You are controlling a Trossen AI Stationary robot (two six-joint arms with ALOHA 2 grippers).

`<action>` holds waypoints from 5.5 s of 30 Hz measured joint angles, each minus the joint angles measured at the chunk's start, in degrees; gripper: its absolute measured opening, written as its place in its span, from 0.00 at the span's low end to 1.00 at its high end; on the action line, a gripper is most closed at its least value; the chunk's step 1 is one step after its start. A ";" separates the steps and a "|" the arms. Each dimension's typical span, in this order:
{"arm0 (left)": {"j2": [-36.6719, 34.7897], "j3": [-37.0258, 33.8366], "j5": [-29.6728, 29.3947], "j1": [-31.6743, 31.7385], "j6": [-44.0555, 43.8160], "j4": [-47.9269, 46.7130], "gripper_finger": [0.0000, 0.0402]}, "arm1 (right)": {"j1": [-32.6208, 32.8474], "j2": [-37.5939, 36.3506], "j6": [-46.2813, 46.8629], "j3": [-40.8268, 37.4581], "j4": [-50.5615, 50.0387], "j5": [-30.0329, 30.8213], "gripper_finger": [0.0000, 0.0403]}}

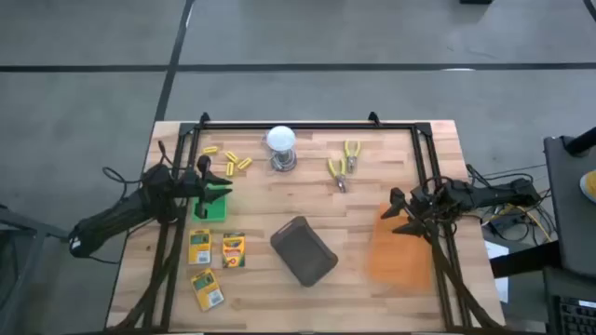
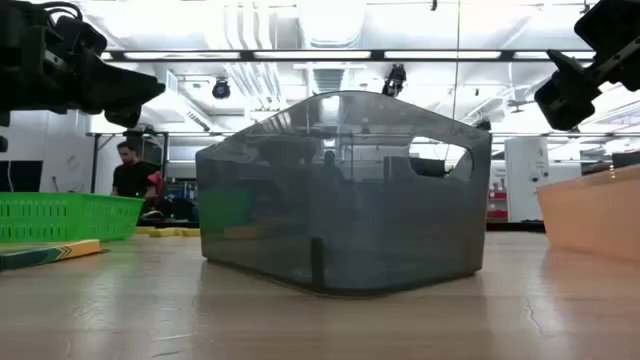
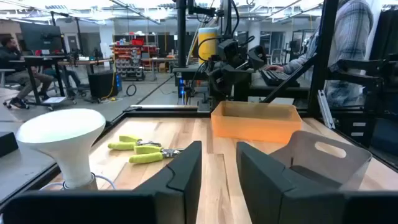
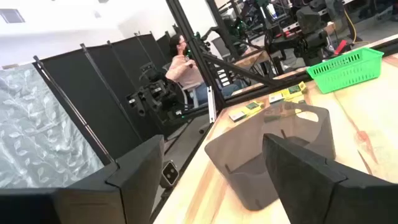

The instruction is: Pick & Place School Supplies

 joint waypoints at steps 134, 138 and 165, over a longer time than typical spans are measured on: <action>-0.02 0.00 0.00 0.00 -0.02 0.00 0.26 | -0.01 0.04 0.00 0.00 0.00 0.00 0.64; -0.01 -0.01 -0.02 -0.01 -0.02 0.00 0.26 | 0.00 0.04 0.00 0.00 0.01 -0.02 0.66; -0.02 0.00 -0.54 -0.04 1.18 0.04 0.26 | -0.01 -0.02 0.00 0.00 0.00 0.00 0.66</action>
